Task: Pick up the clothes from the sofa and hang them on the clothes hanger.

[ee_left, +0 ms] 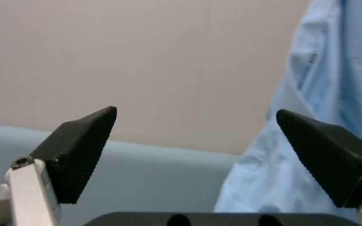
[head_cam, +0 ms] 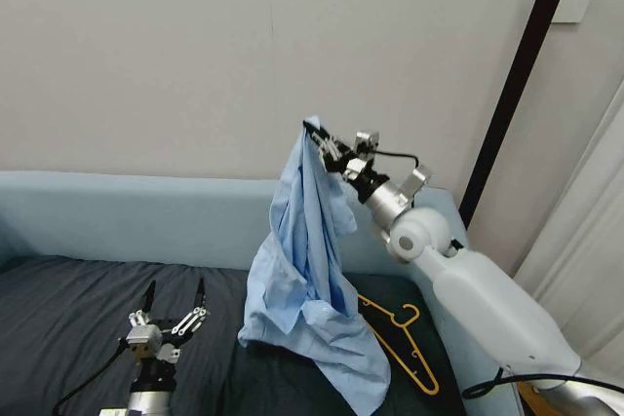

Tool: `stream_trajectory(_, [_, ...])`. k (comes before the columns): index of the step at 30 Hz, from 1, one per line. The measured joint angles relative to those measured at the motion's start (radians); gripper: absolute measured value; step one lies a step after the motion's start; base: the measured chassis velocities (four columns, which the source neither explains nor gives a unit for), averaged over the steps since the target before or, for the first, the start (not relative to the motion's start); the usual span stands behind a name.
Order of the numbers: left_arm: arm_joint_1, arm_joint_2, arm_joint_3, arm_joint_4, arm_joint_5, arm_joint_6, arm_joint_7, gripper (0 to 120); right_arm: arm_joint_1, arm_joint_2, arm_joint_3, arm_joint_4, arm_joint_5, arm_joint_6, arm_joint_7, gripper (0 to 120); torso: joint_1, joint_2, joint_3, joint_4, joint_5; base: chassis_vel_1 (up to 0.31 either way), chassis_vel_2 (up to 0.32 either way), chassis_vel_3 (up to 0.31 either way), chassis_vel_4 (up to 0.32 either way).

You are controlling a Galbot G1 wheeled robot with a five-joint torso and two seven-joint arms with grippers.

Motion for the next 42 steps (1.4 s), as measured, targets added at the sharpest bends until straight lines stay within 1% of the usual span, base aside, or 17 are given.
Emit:
stream_trajectory(3, [-0.022,0.021,0.029,-0.004,-0.010,-0.006,0.039,100,0.040,0.001,-0.002,0.004,0.013,-0.006,0.026,0,0.000,0.000,0.000,-0.0005,-0.0001,0.000,0.000,0.000,0.000])
stream_trajectory(5, [-0.025,0.027,0.032,-0.007,-0.008,-0.007,0.053,100,0.058,0.010,-0.009,-0.002,0.015,-0.008,0.030,0,0.000,0.000,0.000,-0.0007,0.0002,0.000,0.000,0.000,0.000])
stream_trajectory(8, [-0.035,0.038,0.037,0.004,0.043,-0.009,0.067,100,0.092,0.043,-0.037,-0.024,0.015,-0.010,0.031,0,0.000,0.000,0.000,0.0010,0.0001,0.000,0.000,0.000,0.000])
stream_trajectory(9, [-0.035,0.038,0.037,0.004,0.043,-0.009,0.067,100,0.092,0.043,-0.037,-0.024,0.015,-0.010,0.031,0,0.000,0.000,0.000,0.0010,0.0001,0.000,0.000,0.000,0.000])
stream_trajectory(12, [-0.061,0.054,0.065,0.041,0.078,-0.010,0.074,100,0.098,0.054,-0.050,-0.025,0.012,-0.010,0.039,0,0.000,0.000,0.000,0.0000,0.0000,0.000,0.000,0.000,0.000])
stream_trajectory(13, [-0.074,0.061,0.077,0.059,0.084,-0.012,0.079,100,0.103,0.057,-0.054,-0.026,0.012,-0.010,0.045,0,0.000,0.000,0.000,0.0000,0.0000,0.000,0.000,0.000,0.000])
stream_trajectory(14, [-0.074,0.061,0.077,0.059,0.084,-0.012,0.079,100,0.103,0.057,-0.054,-0.026,0.012,-0.010,0.045,0,0.000,0.000,0.000,0.0000,0.0000,0.000,0.000,0.000,0.000])
stream_trajectory(19, [-0.153,0.079,0.140,0.156,0.086,-0.014,0.094,100,0.121,0.055,-0.062,-0.034,0.013,-0.011,0.062,0,0.000,0.000,0.000,-0.0001,0.0002,0.000,0.000,0.000,0.000])
stream_trajectory(20, [-0.153,0.079,0.140,0.156,0.086,-0.014,0.094,100,0.121,0.055,-0.062,-0.034,0.013,-0.011,0.062,0,0.000,0.000,0.000,-0.0001,0.0002,0.000,0.000,0.000,0.000])
stream_trajectory(24, [-0.200,0.033,0.201,0.238,0.085,-0.024,0.095,100,0.123,0.052,-0.066,-0.025,0.013,-0.013,0.065,0,0.000,0.000,0.000,0.0001,0.0000,0.000,0.000,0.000,0.000])
stream_trajectory(25, [-0.200,0.033,0.201,0.238,0.085,-0.024,0.095,100,0.123,0.052,-0.066,-0.025,0.013,-0.013,0.065,0,0.000,0.000,0.000,0.0001,0.0000,0.000,0.000,0.000,0.000])
stream_trajectory(28, [-0.220,-0.008,0.242,0.267,0.101,-0.025,0.092,100,0.117,0.053,-0.068,-0.030,0.006,-0.015,0.066,0,0.000,0.000,0.000,-0.0001,0.0001,0.000,0.000,0.000,0.000])
stream_trajectory(36, [-0.236,-0.033,0.274,0.276,0.113,-0.025,0.074,100,0.104,0.063,-0.069,-0.042,-0.005,-0.015,0.064,0,0.000,0.000,0.000,0.0000,0.0003,0.000,0.000,0.000,0.000])
stream_trajectory(41, [-0.268,-0.051,0.304,0.303,0.133,-0.032,0.045,100,0.091,0.068,-0.067,-0.044,-0.010,-0.015,0.055,0,0.000,0.000,0.000,0.0001,0.0003,0.000,0.000,0.000,0.000])
stream_trajectory(42, [-0.276,-0.057,0.309,0.308,0.136,-0.033,0.037,98,0.089,0.067,-0.066,-0.044,-0.011,-0.015,0.052,0,0.000,0.000,0.000,0.0000,0.0003,0.000,0.000,0.000,0.000])
